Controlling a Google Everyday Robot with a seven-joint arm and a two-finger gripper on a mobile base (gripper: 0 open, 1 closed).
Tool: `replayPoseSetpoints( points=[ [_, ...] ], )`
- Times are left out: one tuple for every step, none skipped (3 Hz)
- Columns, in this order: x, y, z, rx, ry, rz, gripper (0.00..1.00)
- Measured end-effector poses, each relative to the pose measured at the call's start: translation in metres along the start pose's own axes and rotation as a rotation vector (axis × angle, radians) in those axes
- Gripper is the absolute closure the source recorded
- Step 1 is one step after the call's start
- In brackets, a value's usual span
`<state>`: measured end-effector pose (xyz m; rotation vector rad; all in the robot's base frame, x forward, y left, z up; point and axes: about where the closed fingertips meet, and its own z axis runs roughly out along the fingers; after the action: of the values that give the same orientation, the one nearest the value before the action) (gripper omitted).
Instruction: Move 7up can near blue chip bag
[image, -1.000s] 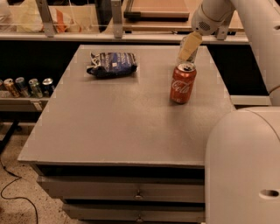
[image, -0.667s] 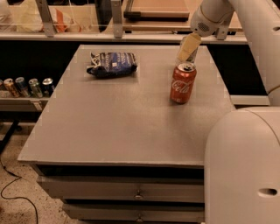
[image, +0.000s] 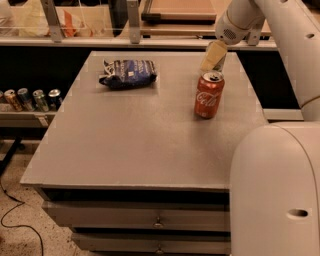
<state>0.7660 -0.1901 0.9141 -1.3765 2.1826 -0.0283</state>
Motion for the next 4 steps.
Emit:
replayPoseSetpoints(
  points=[
    [0.0,0.0001,0.0041,-0.005,0.003,0.003,0.17],
    [-0.0007,-0.0002,0.006,-0.007,0.005,0.003,0.39],
    [-0.0015,-0.0005,0.0066,-0.008,0.011,-0.003,0.64],
    [-0.0043,-0.0014,0.0058,-0.007,0.016,-0.017,0.87]
  ],
)
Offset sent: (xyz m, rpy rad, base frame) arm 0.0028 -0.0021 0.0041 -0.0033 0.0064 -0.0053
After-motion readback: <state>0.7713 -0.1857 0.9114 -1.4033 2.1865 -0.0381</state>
